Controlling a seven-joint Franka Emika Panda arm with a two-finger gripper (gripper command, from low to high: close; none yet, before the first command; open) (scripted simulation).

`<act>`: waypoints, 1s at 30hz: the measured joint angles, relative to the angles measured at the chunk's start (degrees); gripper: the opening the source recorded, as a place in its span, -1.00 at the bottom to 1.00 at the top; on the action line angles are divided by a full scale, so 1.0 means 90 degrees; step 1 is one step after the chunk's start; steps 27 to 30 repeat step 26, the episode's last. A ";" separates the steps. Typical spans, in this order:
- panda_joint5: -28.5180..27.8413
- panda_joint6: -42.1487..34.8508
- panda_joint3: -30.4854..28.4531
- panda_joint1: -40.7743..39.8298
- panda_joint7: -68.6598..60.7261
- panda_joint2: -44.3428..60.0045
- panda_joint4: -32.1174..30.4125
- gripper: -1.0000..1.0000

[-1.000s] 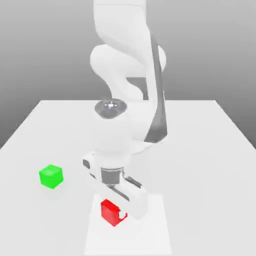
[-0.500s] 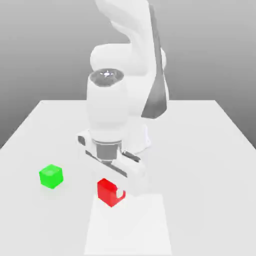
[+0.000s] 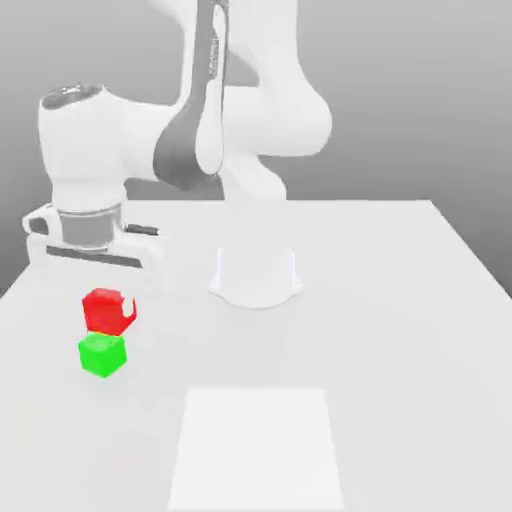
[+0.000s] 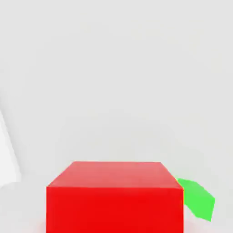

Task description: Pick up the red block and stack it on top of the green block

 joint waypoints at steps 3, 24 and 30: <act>-0.0278 0.0035 -0.0345 -0.0200 -0.0710 -0.0119 -0.0117 -1.00; 0.1832 0.1703 -0.0816 0.0769 -0.2331 0.1669 -0.0088 -1.00; 0.1937 0.1812 -0.0783 0.0757 -0.2403 0.1781 -0.0100 1.00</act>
